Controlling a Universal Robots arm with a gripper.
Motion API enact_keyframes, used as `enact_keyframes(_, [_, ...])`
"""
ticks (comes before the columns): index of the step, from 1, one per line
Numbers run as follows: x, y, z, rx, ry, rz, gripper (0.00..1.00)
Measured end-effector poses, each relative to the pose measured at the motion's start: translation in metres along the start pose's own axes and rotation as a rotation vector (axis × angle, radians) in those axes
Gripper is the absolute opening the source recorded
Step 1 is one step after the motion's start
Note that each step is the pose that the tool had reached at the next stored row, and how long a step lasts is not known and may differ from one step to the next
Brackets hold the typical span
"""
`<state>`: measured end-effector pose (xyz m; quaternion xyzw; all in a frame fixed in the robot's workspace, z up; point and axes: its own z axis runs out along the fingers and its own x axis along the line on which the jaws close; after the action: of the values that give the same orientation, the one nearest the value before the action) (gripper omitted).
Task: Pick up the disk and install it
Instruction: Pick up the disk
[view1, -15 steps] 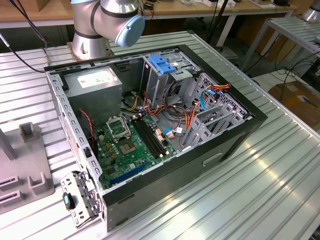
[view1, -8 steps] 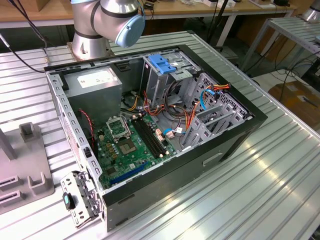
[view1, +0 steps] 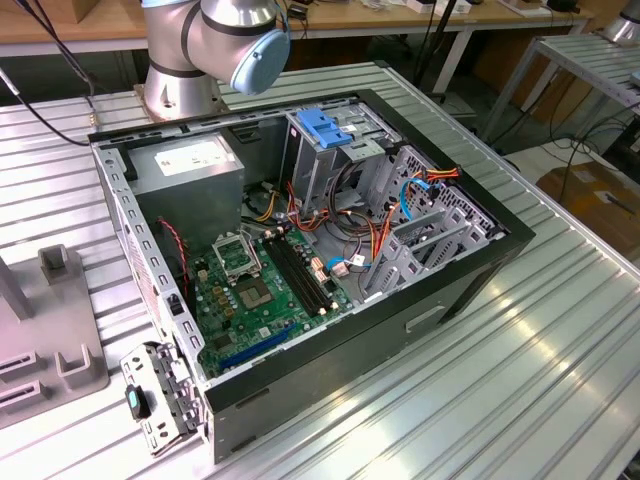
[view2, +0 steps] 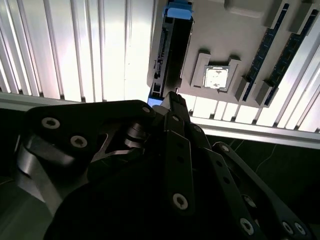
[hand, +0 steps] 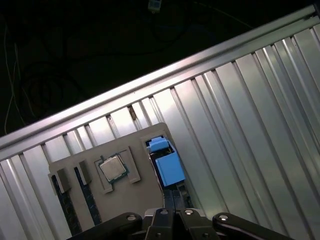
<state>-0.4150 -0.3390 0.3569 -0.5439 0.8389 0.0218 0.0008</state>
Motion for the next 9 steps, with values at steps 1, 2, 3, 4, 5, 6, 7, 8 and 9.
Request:
enact_keyframes(1, [0.0000, 0.0000, 0.0000, 0.0000, 0.0000, 0.000, 0.11])
enact_keyframes(2, [0.0000, 0.0000, 0.0000, 0.0000, 0.0000, -0.001, 0.11])
enact_keyframes(3, [0.0000, 0.0000, 0.0000, 0.0000, 0.0000, -0.001, 0.11])
enact_keyframes(4, [0.0000, 0.0000, 0.0000, 0.0000, 0.0000, -0.001, 0.11])
enact_keyframes(5, [0.0000, 0.0000, 0.0000, 0.0000, 0.0000, -0.001, 0.11])
enact_keyframes(6, [0.0000, 0.0000, 0.0000, 0.0000, 0.0000, -0.001, 0.11])
enact_keyframes(7, [0.0000, 0.0000, 0.0000, 0.0000, 0.0000, -0.001, 0.11])
enact_keyframes(8, [0.0000, 0.0000, 0.0000, 0.0000, 0.0000, -0.001, 0.11])
enact_keyframes(9, [0.0000, 0.0000, 0.0000, 0.0000, 0.0000, -0.001, 0.11])
